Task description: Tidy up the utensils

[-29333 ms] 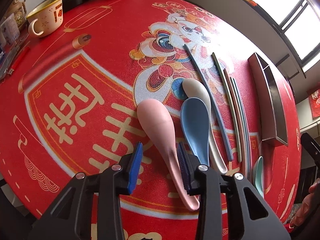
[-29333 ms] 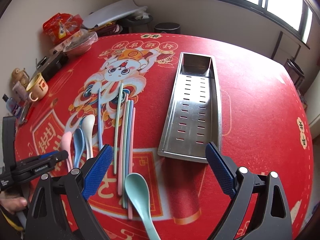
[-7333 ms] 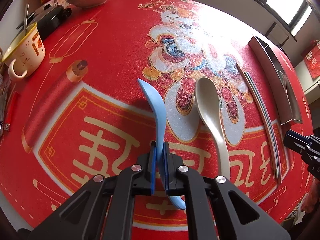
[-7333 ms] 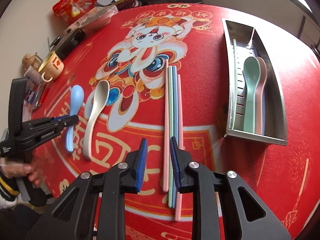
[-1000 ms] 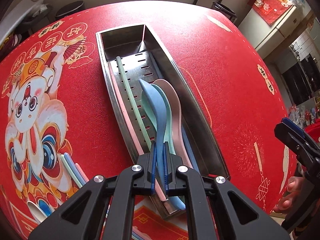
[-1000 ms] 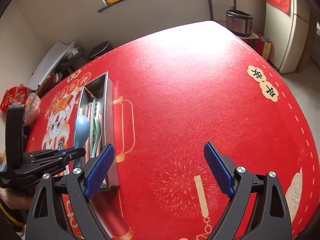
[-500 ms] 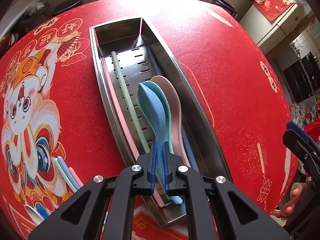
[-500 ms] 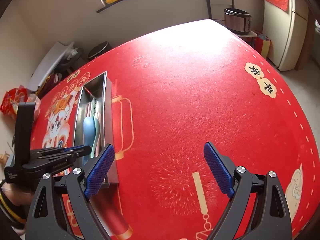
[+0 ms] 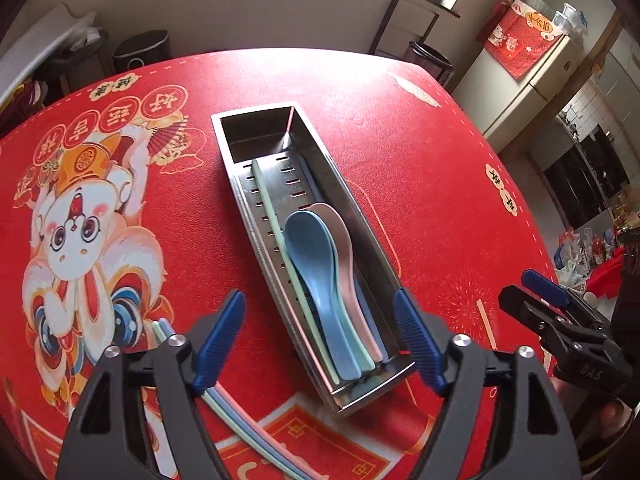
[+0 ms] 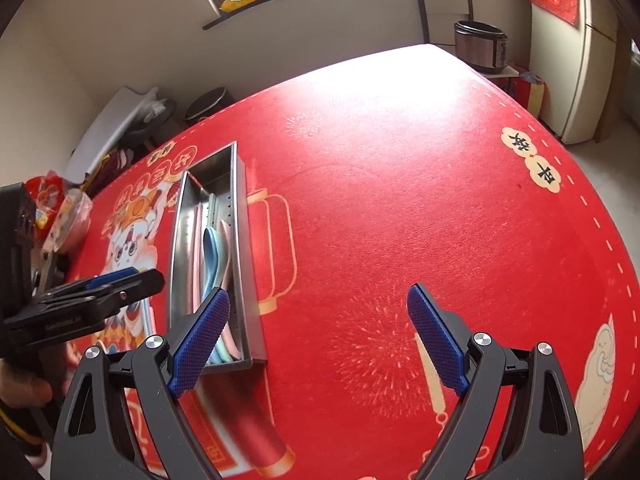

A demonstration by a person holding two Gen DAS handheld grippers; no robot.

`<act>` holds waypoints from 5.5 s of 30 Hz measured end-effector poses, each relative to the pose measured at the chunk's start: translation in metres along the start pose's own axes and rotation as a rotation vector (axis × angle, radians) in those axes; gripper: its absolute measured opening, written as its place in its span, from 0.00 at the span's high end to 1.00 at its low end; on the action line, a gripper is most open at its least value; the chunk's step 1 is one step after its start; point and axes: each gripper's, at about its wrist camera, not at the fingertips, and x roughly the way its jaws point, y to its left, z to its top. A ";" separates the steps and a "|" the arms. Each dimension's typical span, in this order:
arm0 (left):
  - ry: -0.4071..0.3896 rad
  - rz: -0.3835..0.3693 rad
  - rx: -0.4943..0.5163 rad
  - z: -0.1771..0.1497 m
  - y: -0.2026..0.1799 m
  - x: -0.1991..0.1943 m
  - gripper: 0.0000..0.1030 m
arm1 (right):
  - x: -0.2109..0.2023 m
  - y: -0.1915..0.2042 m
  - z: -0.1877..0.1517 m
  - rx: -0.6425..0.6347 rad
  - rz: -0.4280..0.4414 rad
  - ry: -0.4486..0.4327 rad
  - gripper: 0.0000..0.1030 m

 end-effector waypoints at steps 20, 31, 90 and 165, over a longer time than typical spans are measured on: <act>-0.067 0.174 -0.312 -0.110 0.130 -0.086 0.06 | 0.005 0.103 -0.047 -0.221 0.061 0.056 0.15; -0.028 0.248 -0.388 -0.171 0.157 -0.074 0.06 | 0.016 0.135 -0.077 -0.340 0.036 0.123 0.15; 0.060 0.154 -0.367 -0.181 0.139 -0.047 0.94 | 0.021 0.132 -0.091 -0.307 0.129 0.215 0.15; 0.016 0.254 -0.359 -0.211 0.164 -0.073 0.94 | 0.054 0.172 -0.119 -0.435 0.257 0.373 0.77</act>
